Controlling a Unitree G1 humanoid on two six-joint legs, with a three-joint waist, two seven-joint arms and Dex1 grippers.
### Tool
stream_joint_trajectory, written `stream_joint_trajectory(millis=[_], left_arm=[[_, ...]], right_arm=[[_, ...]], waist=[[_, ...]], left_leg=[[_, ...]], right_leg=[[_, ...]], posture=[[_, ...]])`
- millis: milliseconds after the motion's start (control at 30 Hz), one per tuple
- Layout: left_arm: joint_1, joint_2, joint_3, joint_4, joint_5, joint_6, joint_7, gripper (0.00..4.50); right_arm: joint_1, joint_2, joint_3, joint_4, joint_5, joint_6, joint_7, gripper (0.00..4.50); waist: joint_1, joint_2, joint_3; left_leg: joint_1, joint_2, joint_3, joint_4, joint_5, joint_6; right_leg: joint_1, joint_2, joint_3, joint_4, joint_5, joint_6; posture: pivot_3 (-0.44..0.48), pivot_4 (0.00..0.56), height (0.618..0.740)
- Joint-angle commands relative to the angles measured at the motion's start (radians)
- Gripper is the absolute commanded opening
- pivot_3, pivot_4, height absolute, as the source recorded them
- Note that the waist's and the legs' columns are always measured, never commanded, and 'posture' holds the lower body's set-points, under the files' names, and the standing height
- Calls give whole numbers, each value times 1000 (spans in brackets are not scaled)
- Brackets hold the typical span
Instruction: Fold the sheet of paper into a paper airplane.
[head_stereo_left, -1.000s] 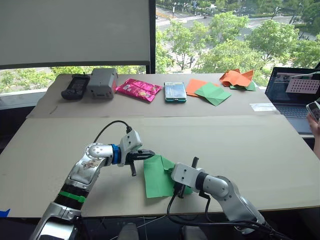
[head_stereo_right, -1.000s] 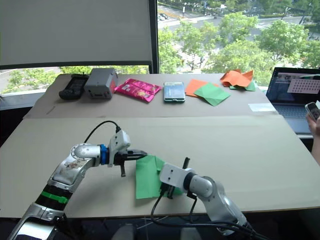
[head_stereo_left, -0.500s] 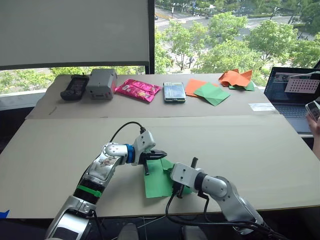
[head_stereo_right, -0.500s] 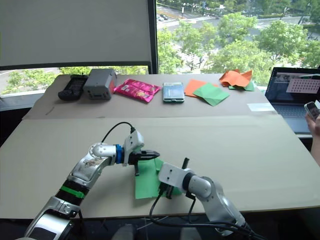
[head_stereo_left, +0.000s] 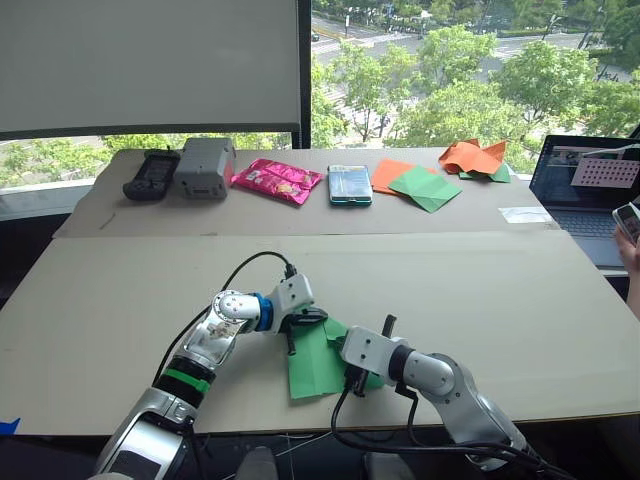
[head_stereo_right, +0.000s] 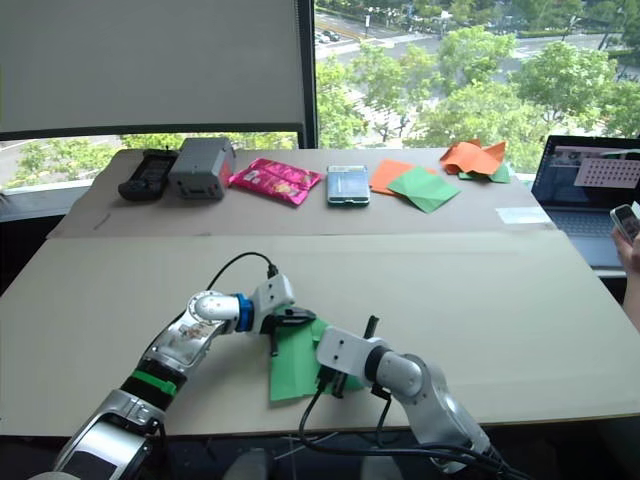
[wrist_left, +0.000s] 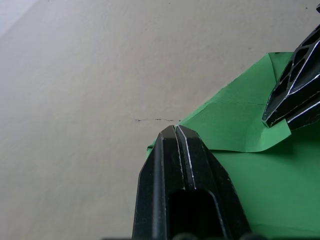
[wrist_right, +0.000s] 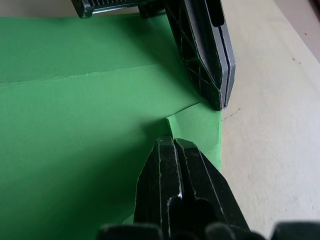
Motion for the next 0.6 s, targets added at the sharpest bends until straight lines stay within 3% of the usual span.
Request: stream_joint_trajectory(millis=[33,300,533,600], left_arm=[[-21,-10,-13,27,31,-14,12,0],[-26,9,-42,63,76,-28,-5,0],[-22,14,-44,69,81,-41,-8,0],[-23,15,-44,71,83,-43,-7,0]], right_arm=[[2,3,9,-17,2,10,11,32],[-3,-3,5,-32,-1,16,23,32],[-4,30,-67,-79,91,66,39,2404],[-18,53,-117,-115,167,109,61,2644]], waist=[[0,0,0],[0,0,-2],[0,0,-2],[0,0,-2]], left_leg=[[0,0,0,0,0,0],[1,0,0,0,0,0],[1,0,0,0,0,0],[1,0,0,0,0,0]], right_leg=[[0,0,0,0,0,0],[1,0,0,0,0,0],[0,0,0,2,0,0],[0,0,0,3,0,0]], posture=[[0,150,718],[0,150,718],[0,150,718],[0,150,718]])
